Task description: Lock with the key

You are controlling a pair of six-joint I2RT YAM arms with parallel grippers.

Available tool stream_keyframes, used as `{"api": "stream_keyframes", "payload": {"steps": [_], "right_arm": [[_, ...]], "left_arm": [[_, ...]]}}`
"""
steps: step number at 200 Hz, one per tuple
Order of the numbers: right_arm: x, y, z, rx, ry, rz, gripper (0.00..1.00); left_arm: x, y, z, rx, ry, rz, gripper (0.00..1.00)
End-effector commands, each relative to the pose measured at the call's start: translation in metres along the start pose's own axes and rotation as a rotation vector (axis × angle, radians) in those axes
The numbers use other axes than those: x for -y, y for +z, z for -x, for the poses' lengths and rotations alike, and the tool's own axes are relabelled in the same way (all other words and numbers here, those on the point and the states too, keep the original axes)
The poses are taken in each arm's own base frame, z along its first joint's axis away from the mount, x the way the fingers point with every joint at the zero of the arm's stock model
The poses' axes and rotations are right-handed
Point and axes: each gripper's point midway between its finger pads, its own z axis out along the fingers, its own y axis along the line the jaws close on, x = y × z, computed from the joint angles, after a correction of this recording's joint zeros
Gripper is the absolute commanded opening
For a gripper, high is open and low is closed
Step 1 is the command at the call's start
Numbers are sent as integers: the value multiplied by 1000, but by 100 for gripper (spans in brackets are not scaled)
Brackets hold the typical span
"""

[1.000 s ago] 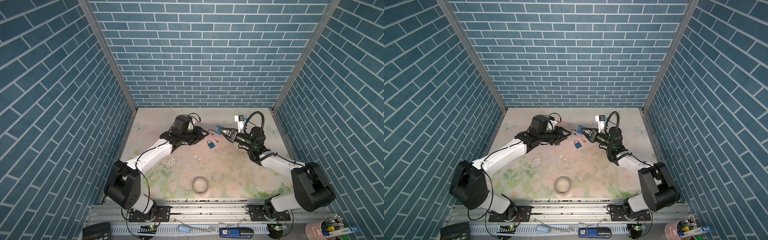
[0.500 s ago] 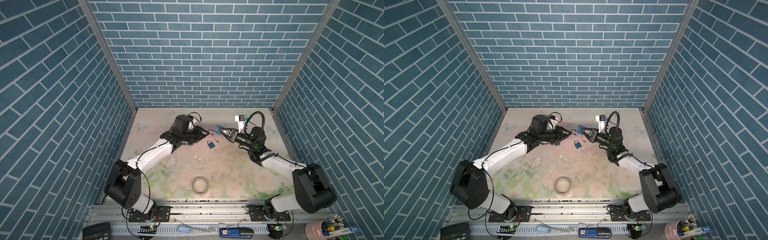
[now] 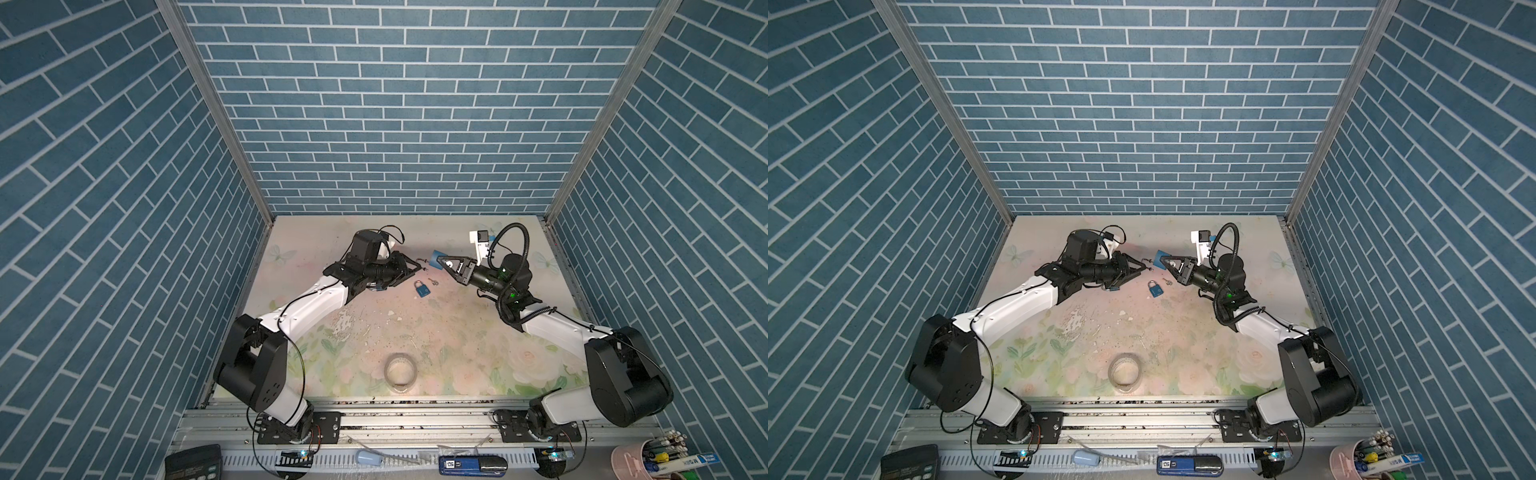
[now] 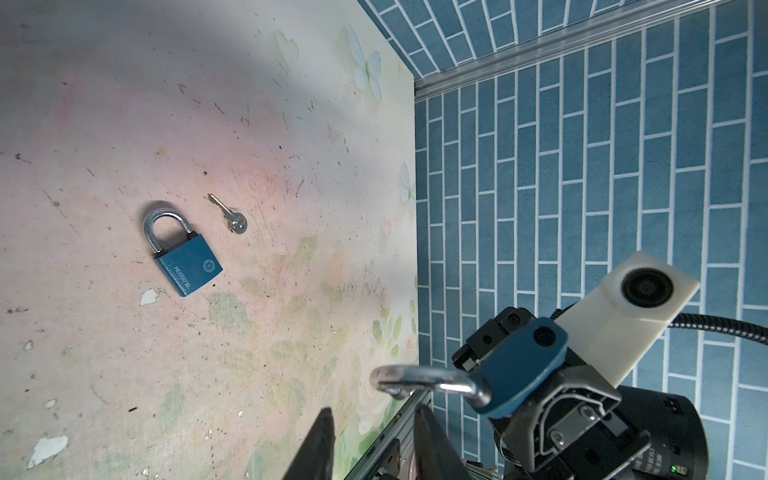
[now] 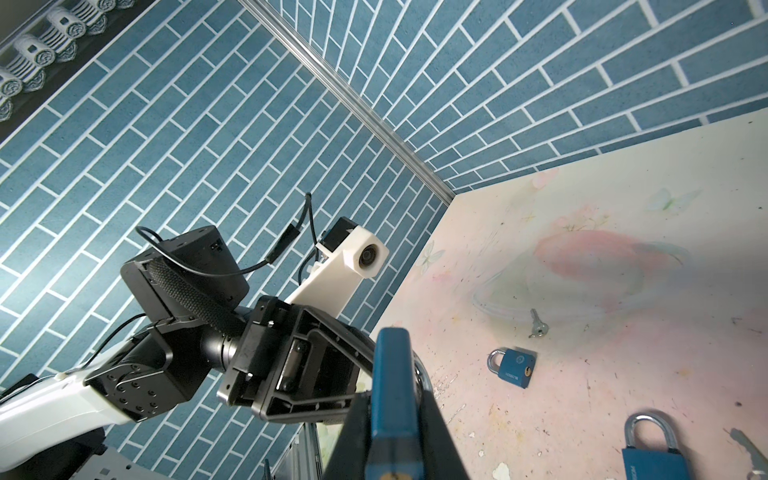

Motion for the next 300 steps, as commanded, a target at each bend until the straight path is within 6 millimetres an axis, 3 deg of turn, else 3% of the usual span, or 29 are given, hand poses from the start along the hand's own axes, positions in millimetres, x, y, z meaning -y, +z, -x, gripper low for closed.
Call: {"api": "stream_keyframes", "payload": {"steps": [1,53,116,185,241,300], "right_arm": [[-23,0,12,38,-41,82,0],[-27,-2,12,31,-43,90,0],[-30,-5,11,36,-43,94,0],[-24,-2,11,29,-39,75,0],[-20,4,14,26,-37,71,0],[-22,2,14,27,-36,70,0]], "left_arm": [[8,-2,6,10,9,-6,32],[7,-3,10,14,23,31,30],[6,9,11,-37,32,45,25],[20,-5,4,-63,49,-21,21],[21,-21,-7,-75,27,-22,33],[13,-13,5,-34,-6,16,39]]}}
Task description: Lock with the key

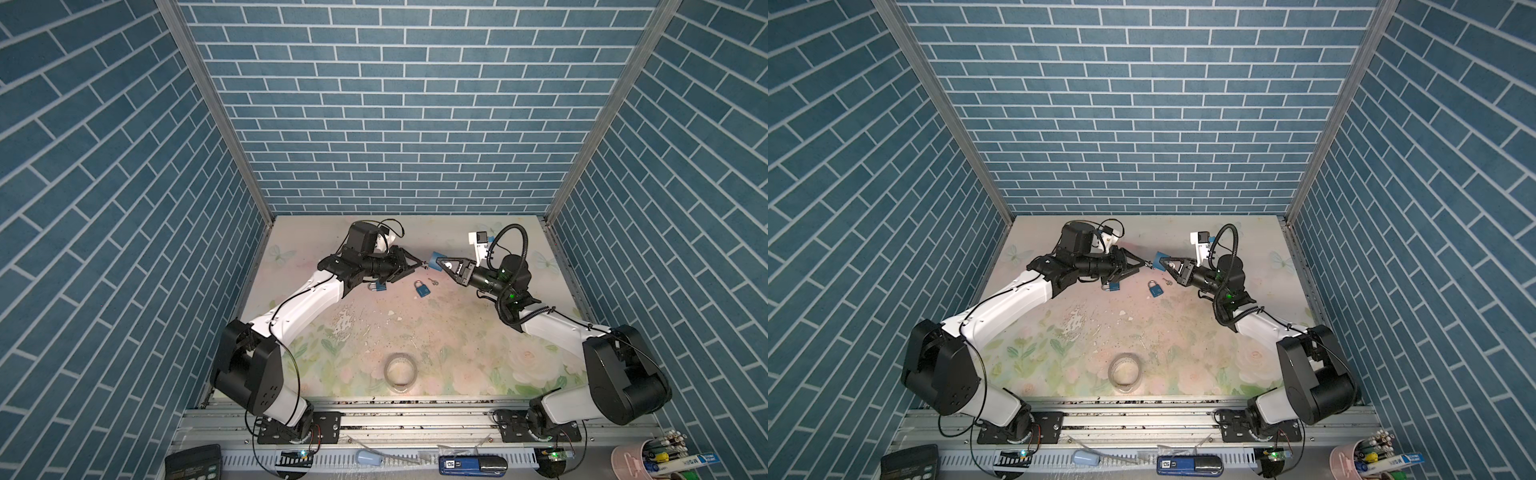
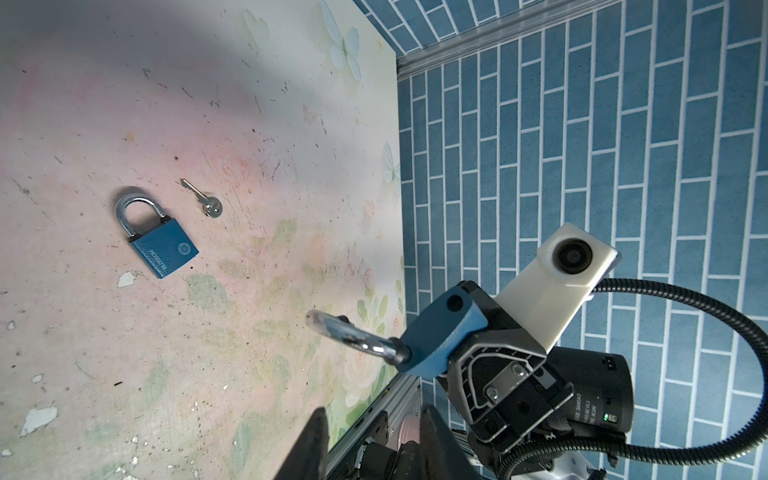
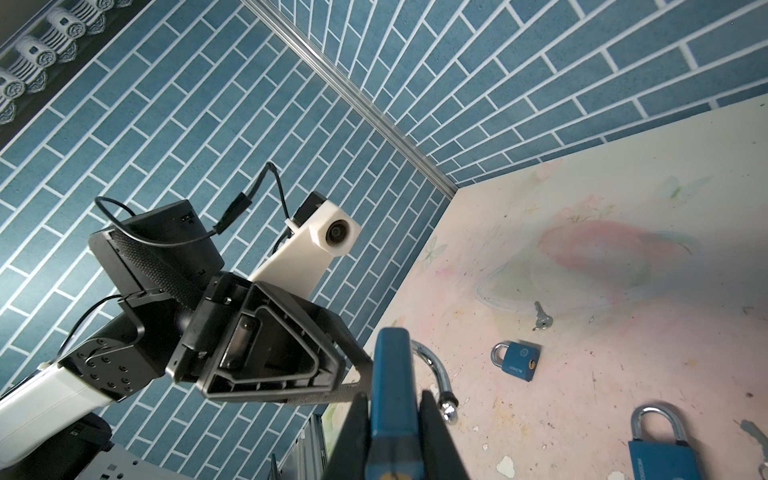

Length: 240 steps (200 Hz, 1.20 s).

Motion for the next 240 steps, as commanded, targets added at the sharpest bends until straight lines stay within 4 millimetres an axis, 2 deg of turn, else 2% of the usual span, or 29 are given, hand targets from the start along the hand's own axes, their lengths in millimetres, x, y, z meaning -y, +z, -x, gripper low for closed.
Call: {"api": "stream_keyframes", "payload": {"steps": [1,127,240], "right_arm": [[-25,1,19,40,-60,67,0],[-27,1,17,38,-55,74,0],[-31,1,15,21,-51,87,0]], "left_arm": [[-10,3,6,17,-21,32,39],[0,18,28,64,-39,-7,40],[5,30,30,66,-37,-20,38]]}}
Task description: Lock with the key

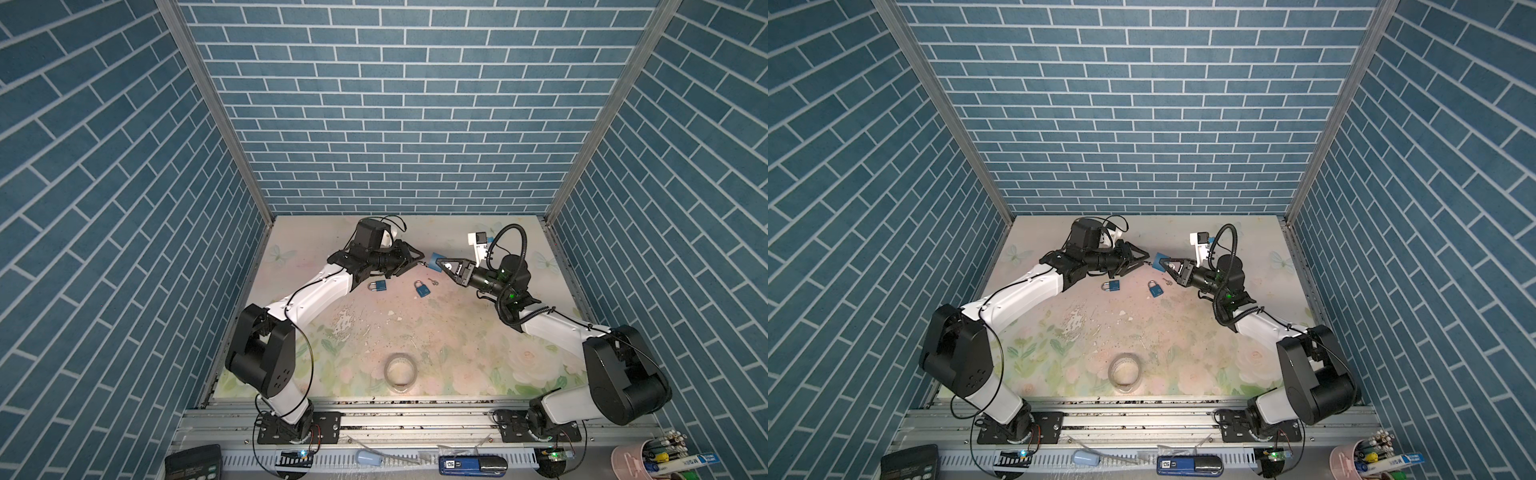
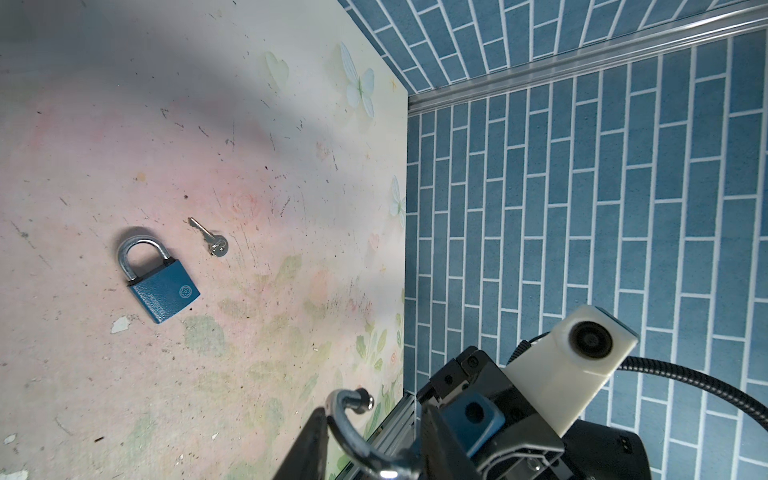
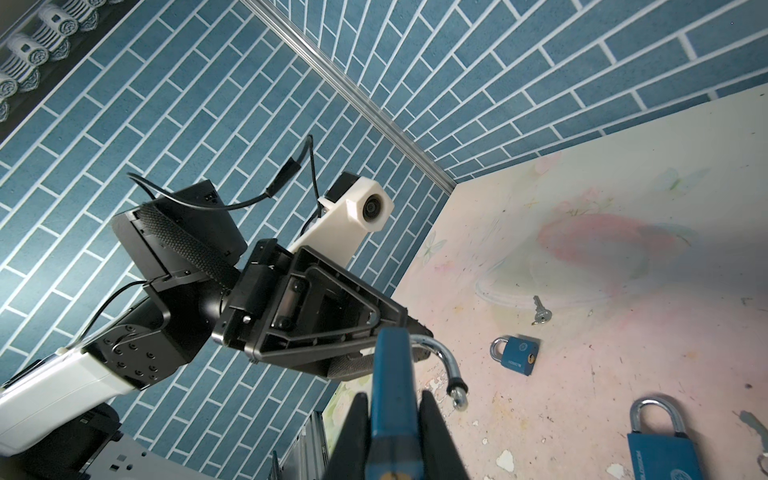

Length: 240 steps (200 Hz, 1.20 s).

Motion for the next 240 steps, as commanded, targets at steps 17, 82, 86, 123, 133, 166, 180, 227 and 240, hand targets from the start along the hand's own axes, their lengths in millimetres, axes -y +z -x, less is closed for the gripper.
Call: {"api": "stream_keyframes", "payload": {"steps": [17,82,86,123,133,166,180,227,240], "right_arm": [[-32,1,15,26,-60,93,0],[-32,1,11,11,-48,96,0],[-32,2,11,10,-48,96,0],[-30,2,10,10,-45,92,0],[-30,2,10,8,-44,93,0],[-29,3,11,8,-40,95,0],[-28,3,10,6,-36,95,0],[-26,5,10,5,-29,96,0],[-26,5,10,4,-26,96,0]], "left_arm": [[16,2,7,27,18,-40,37],[28,2,14,48,35,-76,35],[28,3,14,46,35,-76,35],[30,4,11,34,41,-90,32],[30,5,11,31,41,-91,32],[31,5,11,33,55,-105,28],[32,4,11,38,67,-112,26],[35,3,10,43,97,-128,20],[37,2,9,41,107,-135,19]]}}
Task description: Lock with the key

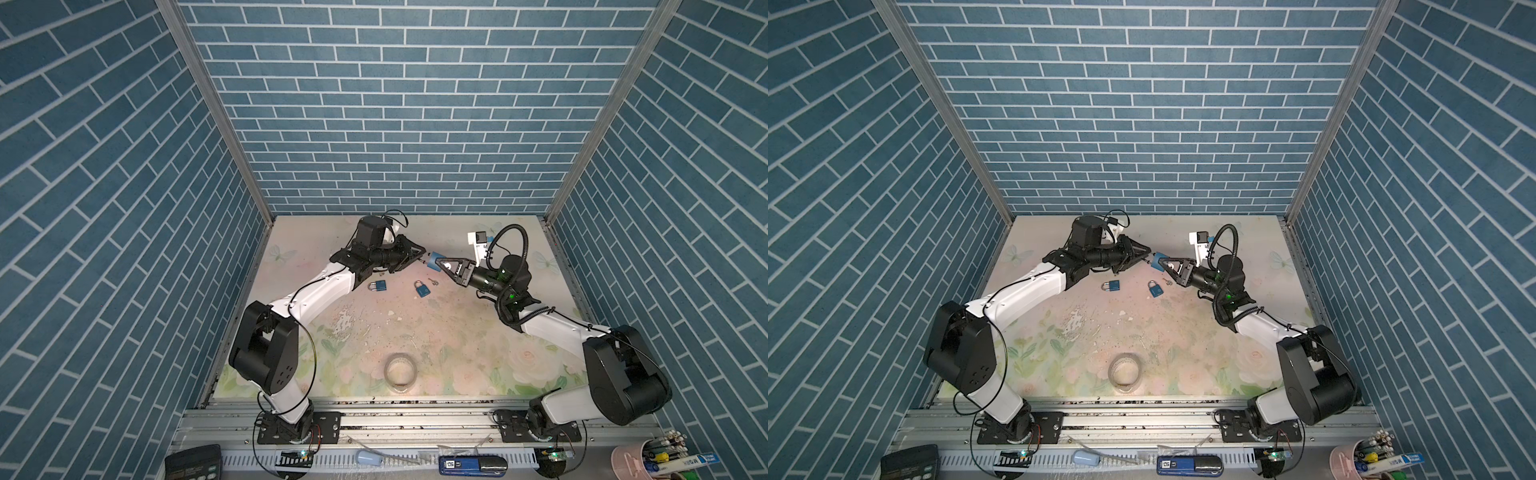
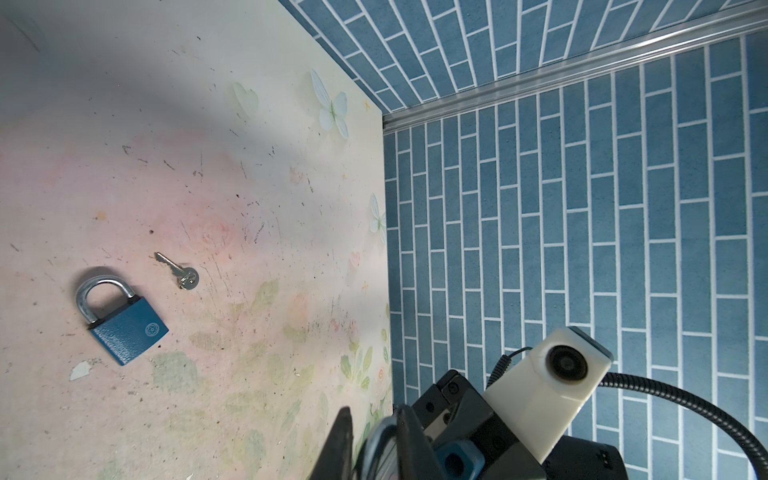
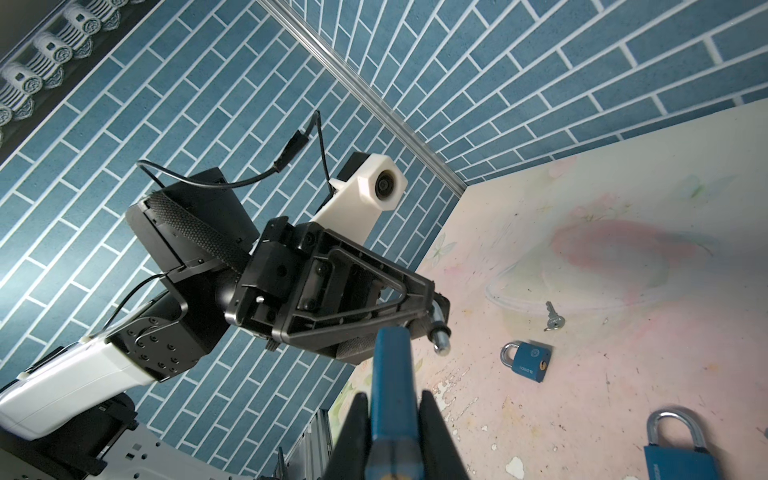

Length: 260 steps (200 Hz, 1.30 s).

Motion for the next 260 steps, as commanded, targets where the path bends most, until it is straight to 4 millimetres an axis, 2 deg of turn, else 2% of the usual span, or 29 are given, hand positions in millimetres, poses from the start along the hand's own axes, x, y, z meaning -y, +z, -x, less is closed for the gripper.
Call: {"api": "stream_keyframes", "payload": {"steps": [1,60,115,160,204,238,260], "right_arm": [[-18,5,10,4,-16,64,0],[-12,3,7,-1,-3,47,0],[-5,3,5,-2,31,33,0],[10,4,5,3,100,-1,0],[27,4,15,35,211,-45,0],[36,4,22,64,272,-84,0],[48,2,27,88,354,-130,0]], "left_arm": [[18,-1,-1,-1,69,-69,19],[22,-6,-2,8,103,-85,15],[42,-15,2,67,196,-189,10],[49,-22,-1,90,264,-234,7],[60,-38,-4,142,347,-302,7],[63,-40,-7,142,373,-331,5],[71,-44,-10,148,398,-384,4]]}}
